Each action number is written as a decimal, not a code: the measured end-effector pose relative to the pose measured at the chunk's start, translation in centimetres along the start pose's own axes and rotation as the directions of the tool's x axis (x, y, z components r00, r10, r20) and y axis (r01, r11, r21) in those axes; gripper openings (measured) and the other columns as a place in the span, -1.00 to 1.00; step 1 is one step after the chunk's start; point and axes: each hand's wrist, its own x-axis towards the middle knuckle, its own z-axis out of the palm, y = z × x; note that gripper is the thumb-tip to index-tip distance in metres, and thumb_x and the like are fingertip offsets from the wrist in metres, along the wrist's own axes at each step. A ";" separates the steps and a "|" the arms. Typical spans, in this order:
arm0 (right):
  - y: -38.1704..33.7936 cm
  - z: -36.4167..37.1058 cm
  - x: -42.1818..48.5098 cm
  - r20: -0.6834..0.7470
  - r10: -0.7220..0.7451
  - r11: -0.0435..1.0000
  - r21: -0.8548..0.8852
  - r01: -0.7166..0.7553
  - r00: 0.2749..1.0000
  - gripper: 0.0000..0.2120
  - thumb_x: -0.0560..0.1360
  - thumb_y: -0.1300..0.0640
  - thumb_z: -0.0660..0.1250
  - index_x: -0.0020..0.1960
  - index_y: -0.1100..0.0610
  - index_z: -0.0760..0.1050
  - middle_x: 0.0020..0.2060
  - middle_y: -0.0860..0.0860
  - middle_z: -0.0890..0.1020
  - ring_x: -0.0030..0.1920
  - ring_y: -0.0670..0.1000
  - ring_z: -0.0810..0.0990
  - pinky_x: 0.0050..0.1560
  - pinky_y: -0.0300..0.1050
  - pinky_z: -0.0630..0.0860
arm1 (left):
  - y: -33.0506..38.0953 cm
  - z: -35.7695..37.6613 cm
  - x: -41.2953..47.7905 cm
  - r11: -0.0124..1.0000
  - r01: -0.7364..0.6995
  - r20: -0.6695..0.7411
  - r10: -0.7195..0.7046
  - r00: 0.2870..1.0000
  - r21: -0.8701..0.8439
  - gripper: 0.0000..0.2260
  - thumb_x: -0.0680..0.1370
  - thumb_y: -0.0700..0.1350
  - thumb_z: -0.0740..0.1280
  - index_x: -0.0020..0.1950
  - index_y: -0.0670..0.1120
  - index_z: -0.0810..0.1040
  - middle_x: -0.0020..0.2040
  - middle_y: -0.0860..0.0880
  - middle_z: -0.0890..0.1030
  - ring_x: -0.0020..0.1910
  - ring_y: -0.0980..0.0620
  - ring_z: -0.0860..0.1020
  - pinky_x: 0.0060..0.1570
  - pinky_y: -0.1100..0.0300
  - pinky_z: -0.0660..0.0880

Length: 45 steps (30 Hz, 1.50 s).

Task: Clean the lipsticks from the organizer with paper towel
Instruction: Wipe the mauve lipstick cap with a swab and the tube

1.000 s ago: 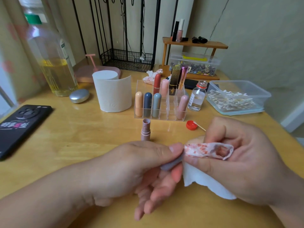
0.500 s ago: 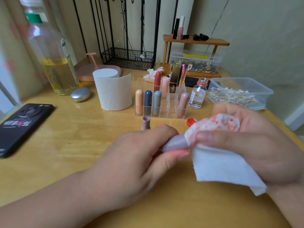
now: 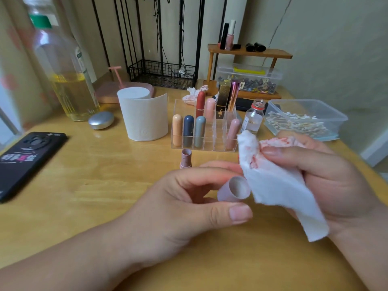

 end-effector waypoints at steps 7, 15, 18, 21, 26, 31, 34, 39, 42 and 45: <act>2.5 -4.5 -0.7 0.067 -0.404 0.550 -0.779 0.300 0.912 -0.78 0.44 0.26 0.43 -0.33 0.29 0.48 -0.39 0.17 0.53 -0.38 0.16 0.50 -0.39 -0.07 0.43 | 0.0 -0.2 -0.1 0.960 0.047 -0.016 -0.053 0.998 -0.276 -0.61 0.37 -0.05 0.58 0.12 -0.19 0.67 0.14 -0.27 0.64 0.12 -0.20 0.58 0.18 -0.10 0.51; 2.4 -4.7 -1.2 0.174 -0.548 0.211 -0.918 0.337 0.818 -0.65 0.44 0.16 0.44 -0.42 0.27 0.40 -0.52 0.06 0.43 -0.49 -0.03 0.38 -0.49 -0.22 0.29 | 0.6 -0.1 -0.2 0.989 -0.003 0.048 0.010 0.999 -0.149 -0.72 0.40 -0.02 0.55 0.10 -0.02 0.71 0.10 -0.02 0.66 0.15 -0.03 0.61 0.25 -0.01 0.50; 3.4 -4.1 -1.3 0.074 -0.439 0.513 -0.797 0.318 0.895 -0.68 0.44 0.13 0.47 -0.36 0.23 0.42 -0.47 0.03 0.46 -0.46 -0.14 0.37 -0.44 -0.34 0.32 | 0.8 0.1 -0.3 0.998 -0.039 0.062 0.036 0.997 0.052 -0.74 0.37 -0.19 0.55 0.05 -0.09 0.71 0.09 -0.07 0.67 0.17 0.06 0.60 0.17 0.27 0.49; 3.8 -4.0 -1.2 0.073 -0.250 0.701 -0.674 0.233 0.965 -0.73 0.44 0.04 0.46 -0.35 0.08 0.46 -0.46 -0.12 0.48 -0.43 -0.19 0.40 -0.41 -0.34 0.35 | 0.6 0.1 -0.3 0.991 -0.072 0.035 0.068 0.997 0.116 -0.76 0.37 -0.25 0.52 0.03 -0.14 0.71 0.11 -0.06 0.67 0.19 0.01 0.61 0.17 0.24 0.50; 2.9 -5.0 -1.0 0.027 -0.133 0.761 -0.637 0.120 0.991 -0.66 0.39 -0.01 0.46 -0.31 0.23 0.46 -0.53 0.11 0.50 -0.51 -0.08 0.46 -0.51 -0.24 0.38 | 0.9 0.2 -0.1 0.989 -0.112 0.055 0.107 0.993 0.102 -0.76 0.39 -0.27 0.51 0.04 -0.17 0.70 0.10 -0.03 0.68 0.18 0.01 0.62 0.17 0.25 0.51; 1.5 -6.5 -0.3 0.012 -0.116 0.611 -0.787 0.080 0.993 -0.66 0.44 -0.13 0.37 -0.29 0.14 0.52 -0.50 0.06 0.53 -0.50 -0.12 0.45 -0.46 -0.32 0.37 | 0.2 0.2 -0.3 0.947 0.003 -0.021 0.004 1.000 0.323 -0.81 0.42 -0.17 0.55 0.02 -0.05 0.73 -0.03 -0.07 0.68 0.03 -0.02 0.65 0.06 0.11 0.58; 1.0 -9.5 0.8 -0.223 -0.238 0.426 -0.899 -0.105 0.945 -0.63 0.44 -0.19 0.41 -0.29 0.11 0.54 -0.47 0.06 0.56 -0.47 -0.08 0.44 -0.40 -0.20 0.39 | 0.0 0.2 -0.1 0.888 0.134 0.024 -0.161 0.987 0.440 -0.83 0.52 -0.03 0.46 0.09 0.03 0.71 0.00 0.03 0.68 0.05 0.06 0.63 0.13 0.02 0.55; 2.3 -13.0 1.7 -0.471 -0.051 0.246 -0.860 -0.446 0.881 -0.76 0.32 -0.08 0.56 -0.20 0.02 0.59 -0.33 -0.06 0.61 -0.35 -0.06 0.53 -0.25 -0.11 0.49 | 0.1 0.2 0.0 0.848 0.229 0.078 -0.301 0.950 0.478 -0.76 0.66 0.02 0.22 0.24 0.00 0.59 0.12 0.04 0.65 0.18 0.01 0.58 0.26 -0.08 0.45; 3.5 -13.2 2.0 -0.485 0.049 0.147 -0.861 -0.487 0.873 -0.74 0.30 -0.12 0.57 -0.13 -0.06 0.58 -0.19 -0.07 0.61 -0.19 -0.05 0.59 -0.09 -0.03 0.58 | 0.1 0.1 0.0 0.874 0.251 0.083 -0.311 0.947 0.416 -0.78 0.63 -0.04 0.27 0.26 0.09 0.59 0.17 0.08 0.66 0.23 0.08 0.57 0.30 0.03 0.45; 4.0 -12.8 2.4 -0.487 -0.018 0.125 -0.867 -0.481 0.873 -0.85 0.39 -0.03 0.53 -0.18 -0.04 0.57 -0.22 -0.08 0.61 -0.20 -0.06 0.59 -0.13 -0.08 0.55 | -0.4 -0.1 0.1 0.908 0.295 0.050 -0.324 0.945 0.298 -0.78 0.56 -0.11 0.40 0.19 0.05 0.66 0.11 0.02 0.70 0.18 0.02 0.62 0.26 0.06 0.50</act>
